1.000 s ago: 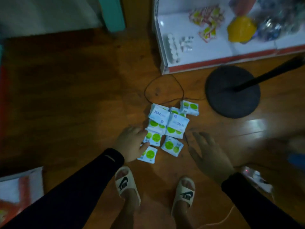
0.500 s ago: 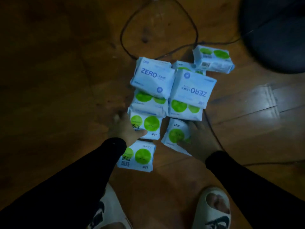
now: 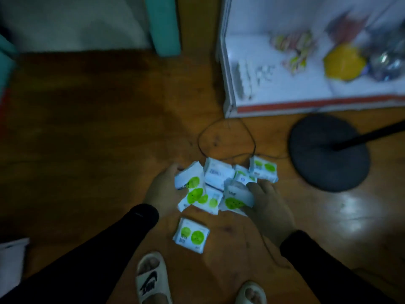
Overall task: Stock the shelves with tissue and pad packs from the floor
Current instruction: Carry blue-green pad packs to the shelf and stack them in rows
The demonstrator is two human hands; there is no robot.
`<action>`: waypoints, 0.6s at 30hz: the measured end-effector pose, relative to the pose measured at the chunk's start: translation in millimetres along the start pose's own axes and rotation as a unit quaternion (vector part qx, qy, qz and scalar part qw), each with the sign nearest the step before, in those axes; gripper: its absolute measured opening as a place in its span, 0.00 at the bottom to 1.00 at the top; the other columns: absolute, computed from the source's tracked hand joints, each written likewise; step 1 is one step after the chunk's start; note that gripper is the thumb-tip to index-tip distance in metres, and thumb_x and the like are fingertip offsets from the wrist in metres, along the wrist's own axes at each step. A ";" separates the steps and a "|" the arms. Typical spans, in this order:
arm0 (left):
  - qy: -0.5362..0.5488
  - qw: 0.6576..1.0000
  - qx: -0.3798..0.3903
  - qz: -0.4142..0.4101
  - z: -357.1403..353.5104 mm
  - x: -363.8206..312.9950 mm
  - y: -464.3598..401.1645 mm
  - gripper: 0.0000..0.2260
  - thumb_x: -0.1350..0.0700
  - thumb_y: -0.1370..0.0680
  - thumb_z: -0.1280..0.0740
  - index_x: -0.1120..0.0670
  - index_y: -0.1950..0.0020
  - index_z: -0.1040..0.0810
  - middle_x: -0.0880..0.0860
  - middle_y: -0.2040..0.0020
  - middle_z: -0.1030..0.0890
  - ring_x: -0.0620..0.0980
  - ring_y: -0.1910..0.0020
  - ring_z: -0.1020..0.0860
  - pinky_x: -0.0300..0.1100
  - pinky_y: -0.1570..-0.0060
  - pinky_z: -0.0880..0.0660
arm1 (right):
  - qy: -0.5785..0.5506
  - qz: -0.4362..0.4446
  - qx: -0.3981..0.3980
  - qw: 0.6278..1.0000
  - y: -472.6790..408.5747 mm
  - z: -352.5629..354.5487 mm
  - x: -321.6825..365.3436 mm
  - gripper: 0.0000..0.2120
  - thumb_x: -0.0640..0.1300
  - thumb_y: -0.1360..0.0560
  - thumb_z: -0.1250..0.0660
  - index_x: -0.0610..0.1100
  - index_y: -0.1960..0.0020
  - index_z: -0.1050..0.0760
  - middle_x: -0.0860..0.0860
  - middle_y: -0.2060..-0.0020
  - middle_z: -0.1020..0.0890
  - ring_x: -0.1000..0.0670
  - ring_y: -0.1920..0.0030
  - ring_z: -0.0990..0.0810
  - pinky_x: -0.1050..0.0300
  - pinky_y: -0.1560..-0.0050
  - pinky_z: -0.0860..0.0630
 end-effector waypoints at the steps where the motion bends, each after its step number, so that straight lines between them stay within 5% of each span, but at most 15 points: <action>1: 0.015 1.000 -0.017 -0.010 37.7 -26.8 10.9 0.20 0.60 0.30 0.27 0.47 0.45 0.31 0.48 0.53 0.24 0.51 0.55 0.23 0.42 0.60 0.30 | 0.009 0.023 -0.027 0.999 -5.9 43.1 21.3 0.28 0.49 0.36 0.21 0.43 0.41 0.27 0.44 0.49 0.25 0.39 0.50 0.25 0.46 0.53 0.24; 4: 0.061 0.994 -0.082 -0.032 159.3 -102.3 56.8 0.22 0.59 0.29 0.26 0.44 0.42 0.33 0.47 0.49 0.24 0.48 0.53 0.22 0.45 0.54 0.24 | 0.011 0.083 -0.088 0.993 -17.7 174.4 93.4 0.26 0.51 0.36 0.22 0.46 0.43 0.27 0.46 0.51 0.25 0.40 0.52 0.26 0.47 0.58 0.25; 10: 0.134 0.951 -0.270 -0.066 392.9 -203.1 208.8 0.26 0.61 0.32 0.24 0.40 0.44 0.31 0.40 0.51 0.23 0.37 0.56 0.22 0.34 0.58 0.26 | -0.017 0.203 -0.209 0.957 -0.4 401.1 266.2 0.26 0.48 0.35 0.23 0.43 0.41 0.27 0.45 0.50 0.23 0.42 0.49 0.26 0.47 0.52 0.25; 18: 0.119 0.873 -0.472 -0.031 590.9 -228.5 490.1 0.19 0.54 0.34 0.24 0.45 0.47 0.25 0.45 0.53 0.17 0.43 0.55 0.19 0.42 0.55 0.24 | -0.058 0.415 -0.237 0.877 93.2 554.8 515.3 0.27 0.50 0.33 0.23 0.43 0.39 0.27 0.47 0.48 0.24 0.44 0.47 0.26 0.51 0.48 0.27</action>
Point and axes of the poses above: each hand's wrist, its own y-axis away from the middle knuckle, its own z-axis out of the back of the hand, x = y × z, the point moved 8 cm from there along -y, towards the middle knuckle
